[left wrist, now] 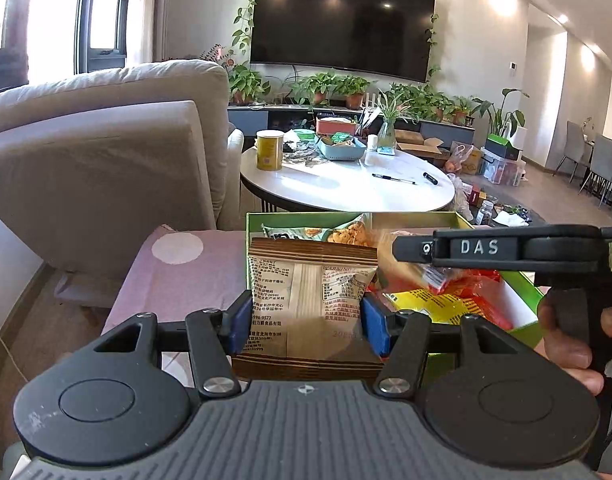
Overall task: Organize snacks
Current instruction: 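Lower both held packets into the green box and open both grippers, then grasp the yellow chip bag with the left gripper while the right grasps the red-and-white packet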
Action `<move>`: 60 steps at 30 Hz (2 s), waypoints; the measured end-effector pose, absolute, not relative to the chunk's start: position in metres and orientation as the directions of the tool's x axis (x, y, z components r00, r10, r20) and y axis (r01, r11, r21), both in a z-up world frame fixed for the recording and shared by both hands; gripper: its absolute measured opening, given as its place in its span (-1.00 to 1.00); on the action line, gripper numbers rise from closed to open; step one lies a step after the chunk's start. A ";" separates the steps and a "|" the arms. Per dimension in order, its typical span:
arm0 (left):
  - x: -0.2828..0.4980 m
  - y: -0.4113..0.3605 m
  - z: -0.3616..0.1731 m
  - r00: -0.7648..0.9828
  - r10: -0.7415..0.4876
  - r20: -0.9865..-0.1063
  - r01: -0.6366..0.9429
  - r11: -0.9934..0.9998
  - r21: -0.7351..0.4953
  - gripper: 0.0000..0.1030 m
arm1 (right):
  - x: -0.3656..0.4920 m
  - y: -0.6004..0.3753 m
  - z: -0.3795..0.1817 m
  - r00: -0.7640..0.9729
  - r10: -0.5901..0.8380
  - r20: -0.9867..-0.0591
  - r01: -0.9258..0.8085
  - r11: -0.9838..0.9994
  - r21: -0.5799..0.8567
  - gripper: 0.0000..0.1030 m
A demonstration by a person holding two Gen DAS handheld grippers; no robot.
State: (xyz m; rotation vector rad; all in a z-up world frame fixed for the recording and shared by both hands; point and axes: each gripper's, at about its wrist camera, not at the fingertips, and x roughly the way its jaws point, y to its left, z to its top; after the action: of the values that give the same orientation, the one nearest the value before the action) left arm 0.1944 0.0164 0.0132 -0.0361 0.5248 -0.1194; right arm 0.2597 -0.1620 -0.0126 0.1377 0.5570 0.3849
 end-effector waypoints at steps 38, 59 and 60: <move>0.204 0.005 0.007 0.857 -0.056 -0.512 0.071 0.997 0.010 0.66 | 0.224 -0.208 -0.010 0.798 0.366 -0.479 -0.250 0.924 0.288 0.38; 0.123 -0.011 -0.004 0.809 -0.078 -0.583 0.097 0.995 0.002 0.71 | 0.158 -0.233 -0.004 0.817 0.327 -0.475 -0.227 0.939 0.257 0.39; 0.120 -0.012 -0.007 0.804 -0.080 -0.589 0.102 0.995 0.004 0.71 | 0.155 -0.233 -0.005 0.817 0.327 -0.475 -0.227 0.940 0.256 0.39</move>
State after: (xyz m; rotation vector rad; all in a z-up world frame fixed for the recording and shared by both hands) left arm 0.1198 -0.0117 -0.0068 0.0356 0.6287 -0.0972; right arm 0.1554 -0.2328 -0.0048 0.1918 0.5394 0.2969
